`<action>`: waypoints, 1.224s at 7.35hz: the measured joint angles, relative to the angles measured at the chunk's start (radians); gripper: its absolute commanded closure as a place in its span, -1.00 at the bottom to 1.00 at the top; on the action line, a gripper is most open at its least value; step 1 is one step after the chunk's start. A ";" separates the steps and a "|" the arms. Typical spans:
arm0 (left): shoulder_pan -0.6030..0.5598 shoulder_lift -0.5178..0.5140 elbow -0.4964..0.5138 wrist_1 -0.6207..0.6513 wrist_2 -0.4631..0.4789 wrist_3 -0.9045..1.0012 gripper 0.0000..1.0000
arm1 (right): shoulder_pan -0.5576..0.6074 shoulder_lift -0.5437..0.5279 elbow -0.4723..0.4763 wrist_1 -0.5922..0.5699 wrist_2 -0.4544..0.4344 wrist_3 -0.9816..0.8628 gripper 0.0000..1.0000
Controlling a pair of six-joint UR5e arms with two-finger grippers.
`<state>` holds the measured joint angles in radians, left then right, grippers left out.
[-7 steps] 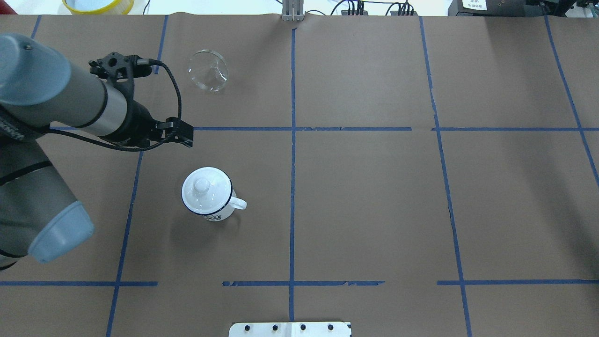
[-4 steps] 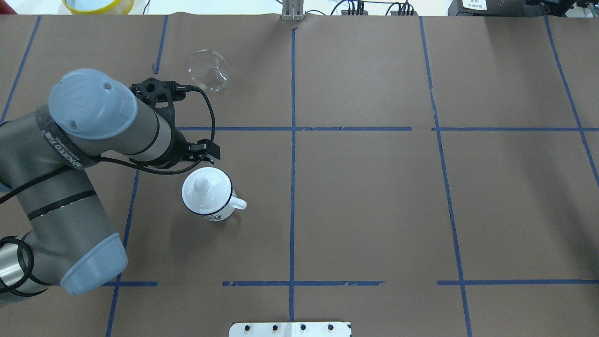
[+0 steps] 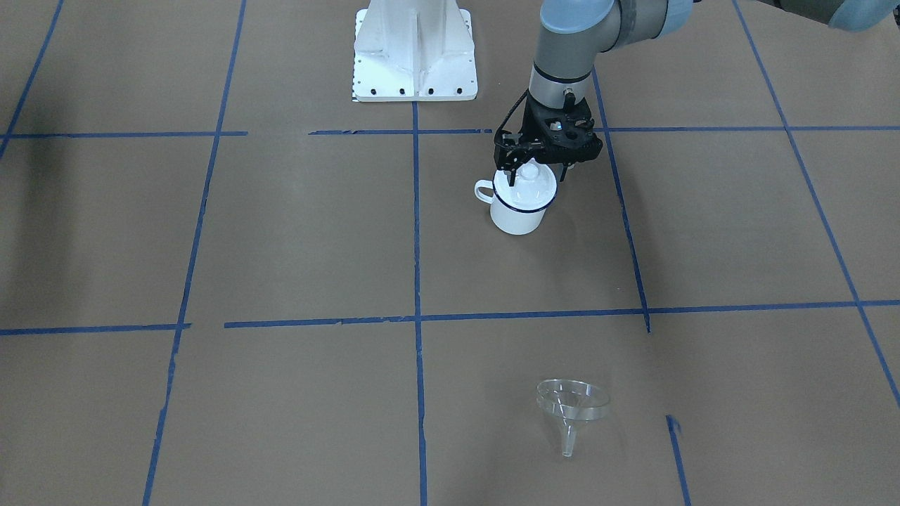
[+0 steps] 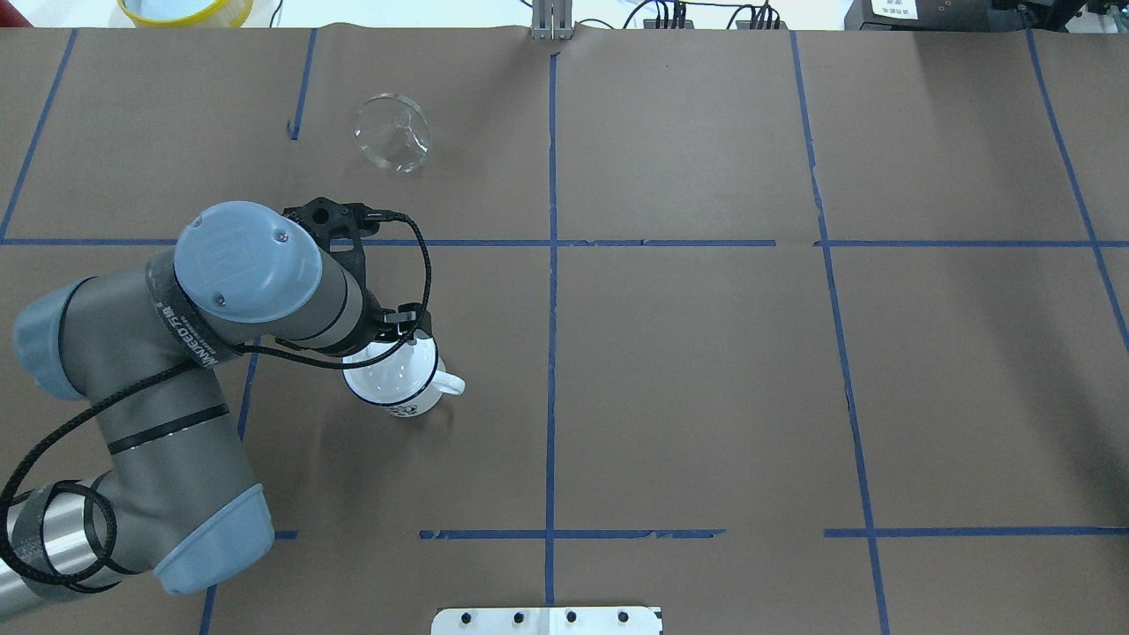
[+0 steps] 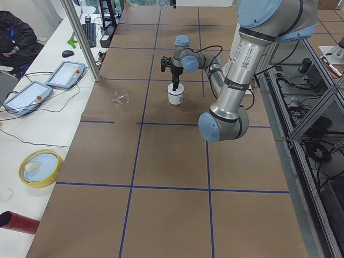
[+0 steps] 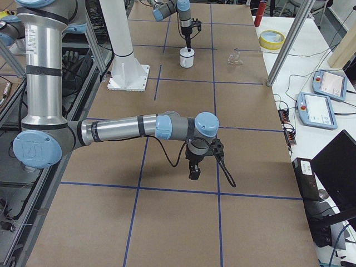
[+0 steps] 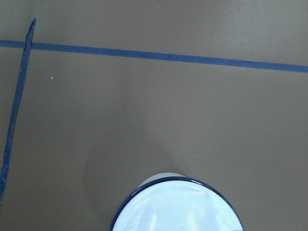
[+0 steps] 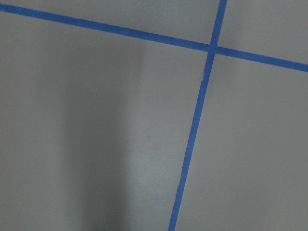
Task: Place funnel on cup
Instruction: 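Close the left gripper on the knob of the white lid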
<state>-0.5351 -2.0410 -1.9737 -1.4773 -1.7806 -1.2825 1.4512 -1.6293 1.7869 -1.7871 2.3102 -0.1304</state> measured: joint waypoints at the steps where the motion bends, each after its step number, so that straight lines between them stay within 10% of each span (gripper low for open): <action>1: 0.003 0.000 -0.002 0.000 0.000 -0.001 -0.50 | 0.000 0.000 -0.001 0.000 0.000 0.000 -1.00; 4: 0.004 -0.001 -0.021 0.000 -0.005 -0.001 -0.27 | 0.000 -0.001 -0.001 0.000 0.000 0.000 -1.00; 6: 0.004 -0.001 -0.028 0.000 -0.008 -0.002 0.84 | 0.000 0.000 0.000 0.000 0.000 0.000 -1.00; 9: 0.004 -0.001 -0.030 0.000 -0.009 -0.002 1.00 | 0.000 0.000 0.000 0.000 0.000 0.000 -1.00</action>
<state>-0.5307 -2.0417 -2.0033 -1.4772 -1.7892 -1.2841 1.4512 -1.6297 1.7866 -1.7871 2.3102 -0.1304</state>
